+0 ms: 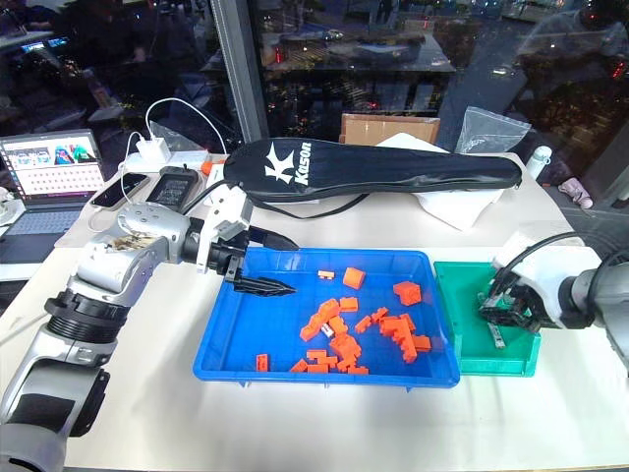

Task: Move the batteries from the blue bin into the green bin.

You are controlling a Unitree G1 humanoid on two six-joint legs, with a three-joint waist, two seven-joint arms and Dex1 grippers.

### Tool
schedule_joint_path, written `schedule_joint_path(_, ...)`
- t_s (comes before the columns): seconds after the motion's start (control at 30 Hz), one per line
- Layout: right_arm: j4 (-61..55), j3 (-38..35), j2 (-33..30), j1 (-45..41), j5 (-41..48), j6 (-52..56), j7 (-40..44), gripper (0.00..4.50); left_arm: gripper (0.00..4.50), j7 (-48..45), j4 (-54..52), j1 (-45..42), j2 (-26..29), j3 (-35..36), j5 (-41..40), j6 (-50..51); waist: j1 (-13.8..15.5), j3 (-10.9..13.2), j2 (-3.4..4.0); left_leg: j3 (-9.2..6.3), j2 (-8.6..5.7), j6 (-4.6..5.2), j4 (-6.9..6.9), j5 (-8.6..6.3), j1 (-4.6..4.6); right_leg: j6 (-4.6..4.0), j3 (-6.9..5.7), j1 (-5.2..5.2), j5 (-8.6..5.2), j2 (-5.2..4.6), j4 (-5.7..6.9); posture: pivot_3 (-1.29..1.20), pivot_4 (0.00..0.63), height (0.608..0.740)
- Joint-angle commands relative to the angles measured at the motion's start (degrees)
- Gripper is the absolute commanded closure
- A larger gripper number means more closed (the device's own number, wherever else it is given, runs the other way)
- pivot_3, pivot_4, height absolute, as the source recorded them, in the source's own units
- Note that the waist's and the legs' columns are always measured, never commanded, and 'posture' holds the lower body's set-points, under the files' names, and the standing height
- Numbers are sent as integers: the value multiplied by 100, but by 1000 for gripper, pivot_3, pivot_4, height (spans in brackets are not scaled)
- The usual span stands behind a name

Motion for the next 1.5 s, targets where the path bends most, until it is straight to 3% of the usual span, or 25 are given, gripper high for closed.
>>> schedule_joint_path(0.03, 53, -43, -140, -216, -99, -232, 98, 152, 0, -49, -248, -50, 129, 66, -54, 58, 9, 0, 1, 0, 0, 0, 0, 0, -2, 1, 0, 0, 0, 0, -1, 0, 150, 731)
schedule_joint_path(0.2, -258, -36, 141, -1263, 250, -84, 151, 71, 0, -5, -452, 97, 308, 160, -118, 227, -16, 5, 12, 0, 0, 0, 0, 0, 0, 2, 0, -2, -1, 0, 0, 0, 150, 731)
schedule_joint_path(0.33, -789, 649, 1081, -1963, 541, -140, 159, 71, 0, 49, -511, 156, 409, 215, -113, 269, -43, 6, 7, -6, 4, 0, -5, 0, 9, 0, 0, 0, -2, 7, 2, 0, 150, 731)
schedule_joint_path(0.47, -758, 1435, 1724, -2081, 142, -846, 244, 71, 0, 93, -575, 195, 452, 224, -138, 286, 39, 8, 4, -17, 1, 0, 0, 0, -7, -1, -4, 0, -2, 8, 2, 0, 150, 731)
schedule_joint_path(0.63, 70, 2370, 2174, -2474, -559, -1844, 640, 71, 0, 197, -702, 273, 483, 240, -144, 306, 134, 9, 6, -17, -2, 0, 8, 0, -19, 0, -7, -7, -2, 5, 2, 0, 150, 731)
schedule_joint_path(0.83, 1087, 2964, 2686, -3102, -1073, -2786, 1183, 71, 0, 372, -969, 495, 602, 352, -212, 442, 140, 9, 6, -17, -1, 0, 8, 0, -12, -1, -8, -5, -2, 7, 5, 0, 150, 731)
schedule_joint_path(1.13, 2170, 3300, 3593, -3578, -1436, -3505, 1661, 71, 0, 554, -1276, 723, 741, 491, -311, 645, 160, 9, 6, -19, 2, 0, 6, 1, -3, -42, -13, -1, 19, 10, 18, 0, 150, 731)
schedule_joint_path(1.23, 2251, 3328, 3626, -3523, -1538, -3559, 1778, 783, 0, 591, -1300, 733, 770, 501, -331, 663, 174, 10, 6, -20, 2, 0, 7, 1, -4, -42, -16, 2, 19, 10, 17, 0, 150, 731)
schedule_joint_path(1.5, 1986, 3019, 3598, -3400, -1423, -3209, 1843, 3531, 0, 669, -1287, 721, 749, 440, -371, 637, 164, 9, 6, -21, 2, 0, 6, 1, -2, -44, -17, 0, 19, 10, 20, 0, 150, 731)
